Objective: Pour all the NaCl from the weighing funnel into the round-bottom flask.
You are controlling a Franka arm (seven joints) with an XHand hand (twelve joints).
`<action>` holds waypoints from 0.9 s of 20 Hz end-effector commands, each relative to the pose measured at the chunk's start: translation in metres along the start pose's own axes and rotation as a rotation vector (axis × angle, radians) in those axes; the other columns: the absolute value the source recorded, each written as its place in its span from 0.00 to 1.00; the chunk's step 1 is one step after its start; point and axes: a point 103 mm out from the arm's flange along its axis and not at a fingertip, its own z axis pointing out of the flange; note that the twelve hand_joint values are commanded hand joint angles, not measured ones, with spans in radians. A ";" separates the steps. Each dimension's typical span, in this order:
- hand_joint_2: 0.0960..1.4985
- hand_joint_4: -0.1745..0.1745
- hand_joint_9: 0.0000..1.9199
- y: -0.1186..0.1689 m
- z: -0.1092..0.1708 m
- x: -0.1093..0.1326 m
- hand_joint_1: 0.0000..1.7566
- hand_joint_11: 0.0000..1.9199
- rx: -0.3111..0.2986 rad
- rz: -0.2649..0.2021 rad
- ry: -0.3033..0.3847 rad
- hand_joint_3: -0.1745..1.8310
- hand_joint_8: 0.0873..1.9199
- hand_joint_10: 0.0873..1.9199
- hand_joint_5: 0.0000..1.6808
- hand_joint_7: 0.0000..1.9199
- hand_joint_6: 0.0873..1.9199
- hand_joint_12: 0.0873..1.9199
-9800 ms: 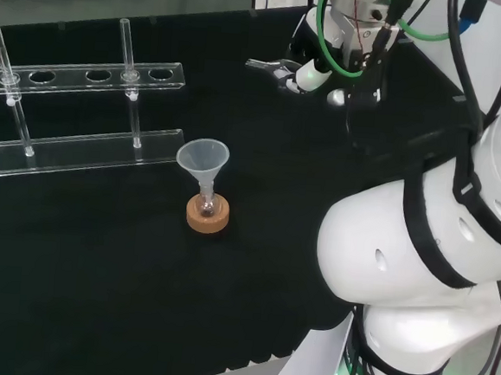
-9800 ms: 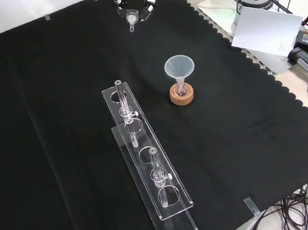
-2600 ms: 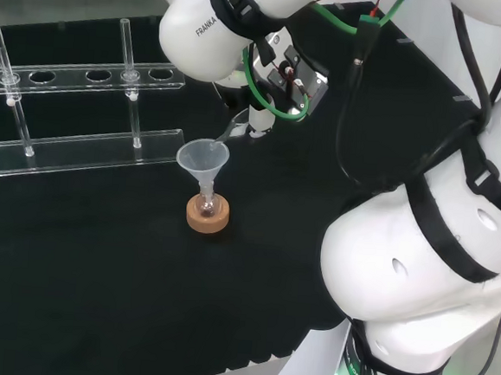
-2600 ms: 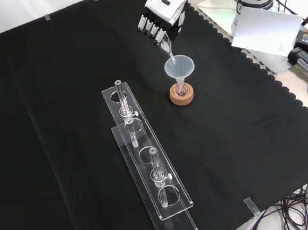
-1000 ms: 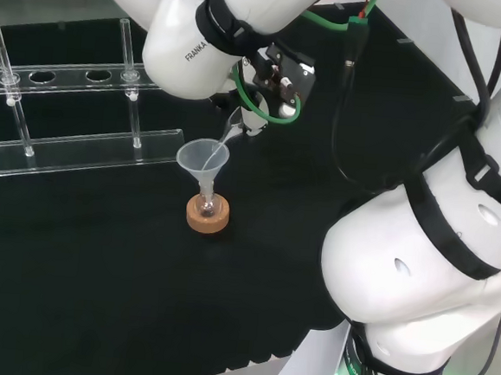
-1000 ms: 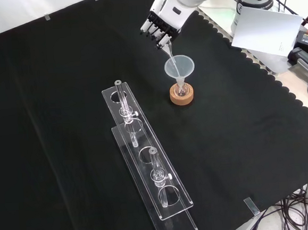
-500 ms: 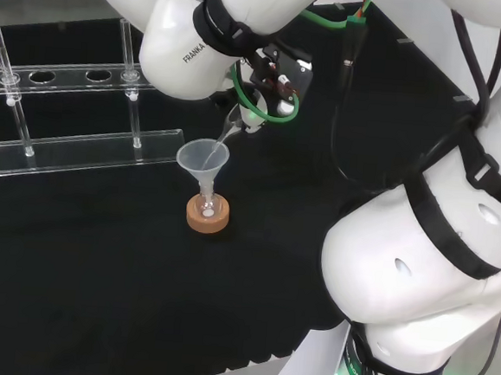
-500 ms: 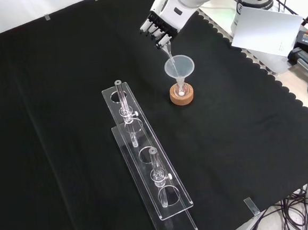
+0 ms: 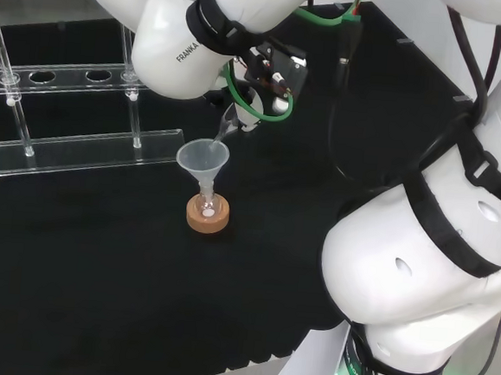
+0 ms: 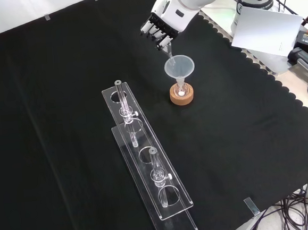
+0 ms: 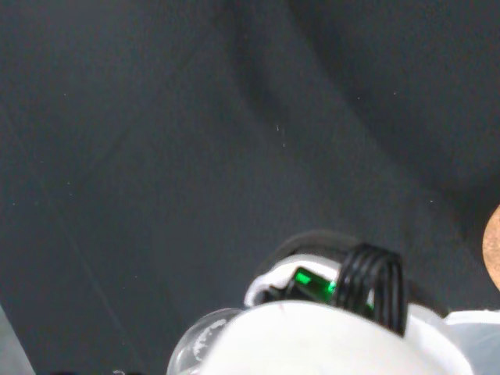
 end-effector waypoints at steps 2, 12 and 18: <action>0.29 0.85 0.77 0.000 0.003 0.001 0.67 0.64 -0.014 -0.032 -0.041 0.49 0.07 0.12 0.90 0.85 0.11 0.40; 0.29 0.86 0.77 0.003 0.002 0.003 0.67 0.64 -0.034 -0.061 -0.088 0.49 0.07 0.12 0.90 0.86 0.11 0.40; 0.28 0.86 0.77 0.005 0.001 0.007 0.67 0.65 -0.047 -0.084 -0.127 0.49 0.07 0.12 0.90 0.86 0.12 0.40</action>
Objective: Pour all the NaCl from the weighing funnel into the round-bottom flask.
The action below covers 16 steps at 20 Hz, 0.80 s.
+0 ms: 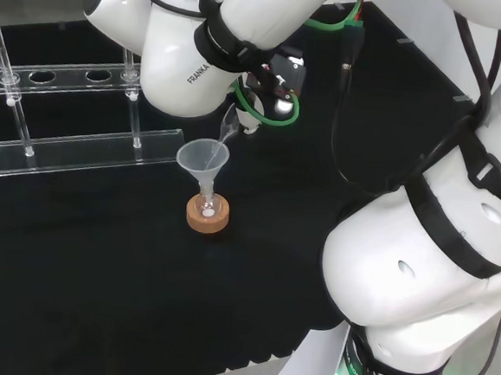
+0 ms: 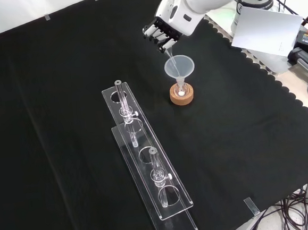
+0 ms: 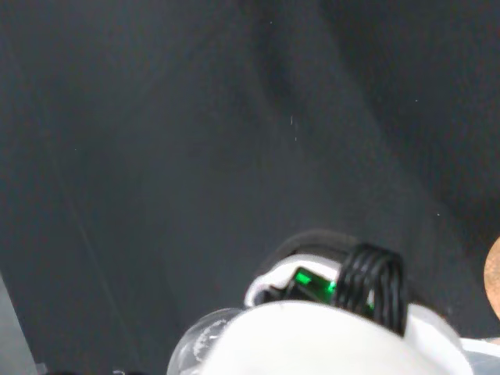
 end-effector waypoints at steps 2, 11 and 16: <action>0.28 0.86 0.77 0.003 -0.001 0.002 0.67 0.65 -0.012 -0.025 -0.048 0.49 0.07 0.12 0.90 0.86 0.12 0.40; 0.28 0.87 0.77 0.006 -0.007 0.005 0.67 0.65 -0.053 -0.061 -0.125 0.50 0.07 0.12 0.90 0.86 0.12 0.40; 0.28 0.87 0.77 0.010 -0.007 0.008 0.67 0.65 -0.078 -0.089 -0.177 0.50 0.07 0.12 0.90 0.86 0.12 0.40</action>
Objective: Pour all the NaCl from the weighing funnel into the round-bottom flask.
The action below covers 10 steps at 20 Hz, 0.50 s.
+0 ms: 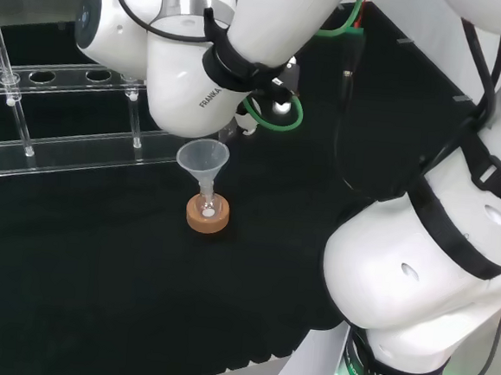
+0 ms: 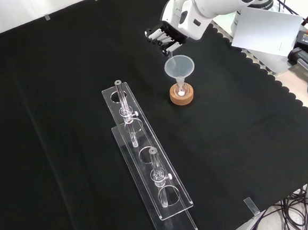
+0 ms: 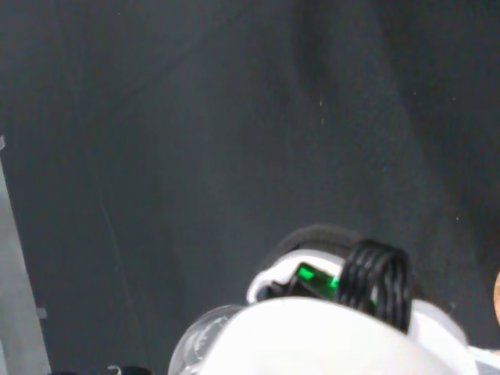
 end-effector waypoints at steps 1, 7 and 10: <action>0.28 0.87 0.77 0.004 -0.002 0.005 0.67 0.65 -0.029 -0.027 -0.055 0.50 0.07 0.12 0.90 0.86 0.12 0.40; 0.28 0.88 0.77 0.006 -0.002 0.005 0.67 0.65 -0.036 -0.030 -0.087 0.50 0.07 0.12 0.90 0.86 0.12 0.40; 0.28 0.88 0.78 0.006 -0.001 0.005 0.67 0.65 -0.045 -0.032 -0.098 0.50 0.07 0.12 0.90 0.86 0.12 0.40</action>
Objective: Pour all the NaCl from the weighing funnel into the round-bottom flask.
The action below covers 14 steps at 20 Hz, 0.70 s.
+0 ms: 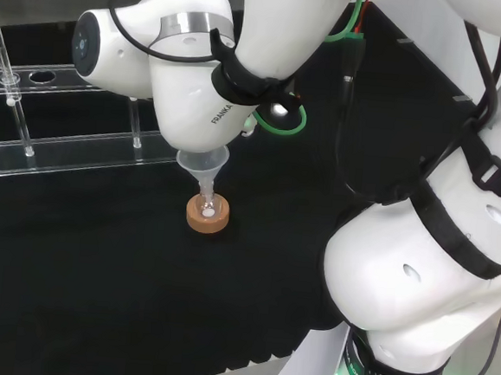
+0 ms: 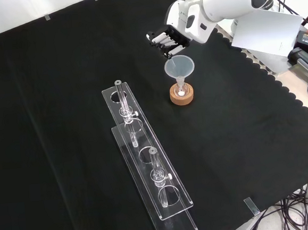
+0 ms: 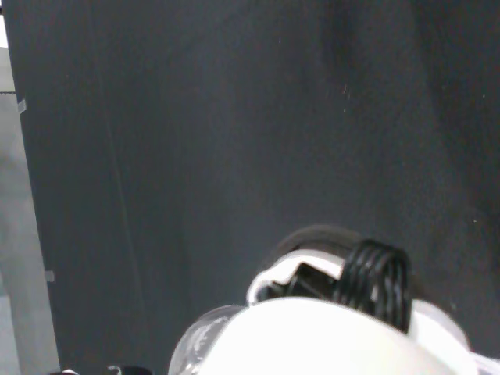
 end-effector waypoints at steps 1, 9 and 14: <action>0.28 0.88 0.78 -0.001 0.001 0.001 0.67 0.65 -0.012 -0.004 -0.019 0.50 0.07 0.12 0.90 0.86 0.12 0.40; 0.28 0.88 0.78 0.002 -0.001 -0.003 0.67 0.65 0.003 0.017 0.011 0.50 0.07 0.12 0.90 0.86 0.12 0.40; 0.28 0.88 0.78 0.000 0.003 -0.007 0.67 0.65 0.006 0.064 0.087 0.50 0.07 0.12 0.89 0.86 0.12 0.39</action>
